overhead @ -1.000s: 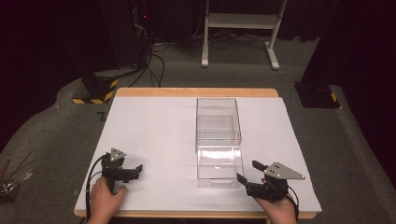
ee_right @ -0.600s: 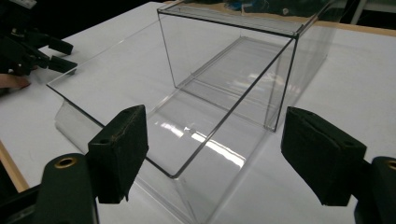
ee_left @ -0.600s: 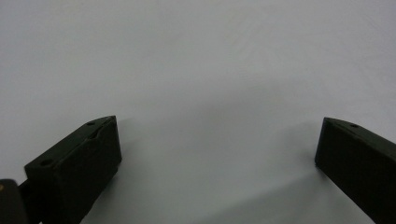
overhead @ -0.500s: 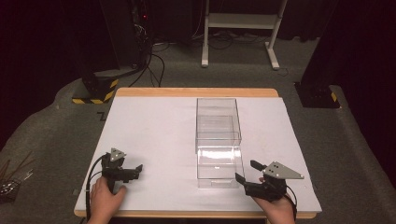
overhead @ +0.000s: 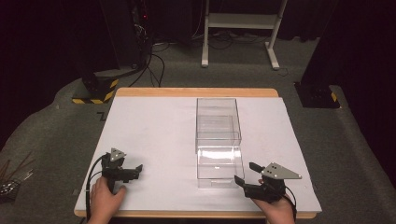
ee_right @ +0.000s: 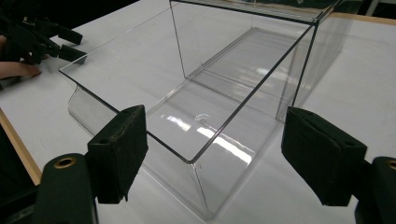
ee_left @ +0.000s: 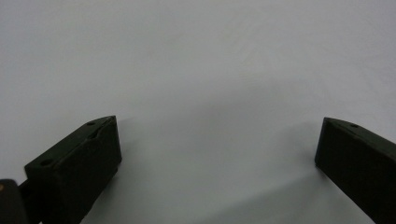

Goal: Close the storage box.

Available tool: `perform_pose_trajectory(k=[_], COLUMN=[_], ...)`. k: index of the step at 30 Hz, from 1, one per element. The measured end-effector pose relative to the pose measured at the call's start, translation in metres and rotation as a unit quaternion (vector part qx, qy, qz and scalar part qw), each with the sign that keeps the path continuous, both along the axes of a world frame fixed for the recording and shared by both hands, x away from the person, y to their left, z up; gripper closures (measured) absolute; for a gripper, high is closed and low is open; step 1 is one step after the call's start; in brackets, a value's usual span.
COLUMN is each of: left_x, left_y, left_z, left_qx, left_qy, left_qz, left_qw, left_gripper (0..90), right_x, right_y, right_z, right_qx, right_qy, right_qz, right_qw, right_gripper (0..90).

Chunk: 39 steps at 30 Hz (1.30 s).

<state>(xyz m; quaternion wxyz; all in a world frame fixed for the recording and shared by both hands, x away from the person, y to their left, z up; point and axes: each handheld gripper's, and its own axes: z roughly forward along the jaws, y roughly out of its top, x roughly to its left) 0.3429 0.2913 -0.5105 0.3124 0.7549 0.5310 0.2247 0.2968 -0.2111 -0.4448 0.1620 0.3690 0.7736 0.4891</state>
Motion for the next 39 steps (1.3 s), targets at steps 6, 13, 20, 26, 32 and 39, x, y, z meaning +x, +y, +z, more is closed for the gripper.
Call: perform_pose_trajectory(k=[6,13,20,26,32,39], left_x=[0.0000,0.0001,0.0001,0.0001,0.0000,0.0000], left_y=[0.0000,0.0001,0.0000,0.0001,0.0000,0.0000], left_z=[0.0000,0.0000,0.0000,0.0000,0.0000,0.0000], left_qx=[0.000,0.000,0.000,0.001,0.000,0.000], left_qy=[0.000,0.000,0.000,0.000,0.000,0.000], left_qz=[0.000,0.000,0.000,0.000,0.000,0.000], left_qw=[1.0000,1.0000,1.0000,1.0000,1.0000,1.0000], left_gripper=[0.5,0.5,0.5,0.5,0.5,0.5], right_x=[0.0014,0.0052,0.0088,0.0107,0.0051,0.0049], right_y=[0.0035,0.0046,0.0074,0.0073,0.0045,0.0050], right_z=[-0.0020,-0.0032,-0.0035,-0.0022,-0.0015,-0.0068], right_qx=[0.000,0.006,0.007,0.014,0.017,0.003], right_qy=[-0.001,-0.002,-0.005,-0.007,-0.012,-0.005], right_qz=[0.001,-0.006,-0.016,-0.020,-0.015,-0.014], right_qw=[1.0000,1.0000,0.9998,0.9997,0.9997,0.9999], right_gripper=[21.4,20.7,20.7,20.7,21.7,22.4])
